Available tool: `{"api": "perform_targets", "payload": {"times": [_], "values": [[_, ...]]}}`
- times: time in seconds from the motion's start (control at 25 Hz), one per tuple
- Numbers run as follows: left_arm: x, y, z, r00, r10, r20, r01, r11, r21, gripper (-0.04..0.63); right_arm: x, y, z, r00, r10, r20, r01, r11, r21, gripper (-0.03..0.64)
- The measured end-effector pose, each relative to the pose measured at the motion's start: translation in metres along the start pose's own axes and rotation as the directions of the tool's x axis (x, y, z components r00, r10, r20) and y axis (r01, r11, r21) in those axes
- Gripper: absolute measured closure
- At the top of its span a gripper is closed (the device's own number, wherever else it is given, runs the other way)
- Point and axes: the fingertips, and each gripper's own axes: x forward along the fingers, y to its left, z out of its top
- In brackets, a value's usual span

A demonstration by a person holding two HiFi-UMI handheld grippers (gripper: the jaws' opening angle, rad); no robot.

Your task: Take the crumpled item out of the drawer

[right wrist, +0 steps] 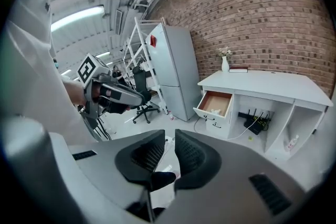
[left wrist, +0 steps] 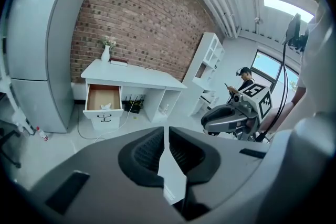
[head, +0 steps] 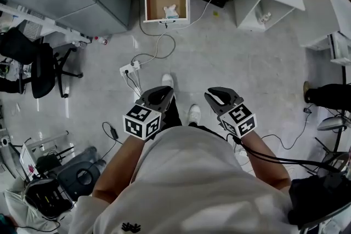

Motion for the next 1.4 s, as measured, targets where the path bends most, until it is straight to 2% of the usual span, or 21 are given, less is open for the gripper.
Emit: {"api": "perform_targets", "payload": {"times": [0.32, 0.52, 0.72, 0.88, 1.04, 1.2, 1.4], "values": [[0.055, 0.1, 0.057, 0.998, -0.066, -0.023, 0.065, 0.997, -0.028, 0.569, 0.049, -0.056, 0.067, 0.996, -0.094, -0.004, 0.094, 0.994, 0.053, 0.552], [0.101, 0.169, 0.099, 0.996, -0.078, -0.045, 0.078, 0.997, -0.004, 0.569, 0.085, -0.096, 0.111, 0.986, -0.163, -0.013, 0.164, 0.984, 0.064, 0.554], [0.154, 0.236, 0.119, 0.992, -0.082, -0.094, 0.084, 0.996, 0.011, 0.506, 0.123, -0.127, 0.14, 0.978, -0.209, -0.011, 0.209, 0.972, 0.108, 0.554], [0.196, 0.291, 0.124, 0.992, -0.002, -0.126, 0.002, 1.0, 0.0, 0.506, 0.14, -0.149, 0.157, 0.98, -0.198, -0.032, 0.2, 0.973, 0.115, 0.555], [0.246, 0.341, 0.131, 0.984, 0.092, -0.155, -0.098, 0.994, -0.037, 0.506, 0.156, -0.191, 0.162, 0.985, -0.157, -0.066, 0.164, 0.981, 0.106, 0.555], [0.295, 0.389, 0.145, 0.965, 0.17, -0.198, -0.188, 0.979, -0.074, 0.505, 0.178, -0.243, 0.176, 0.99, -0.088, -0.106, 0.096, 0.992, 0.078, 0.554], [0.354, 0.44, 0.15, 0.932, 0.237, -0.275, -0.277, 0.954, -0.117, 0.505, 0.202, -0.316, 0.197, 0.989, 0.001, -0.15, 0.008, 0.998, 0.059, 0.555]]}}
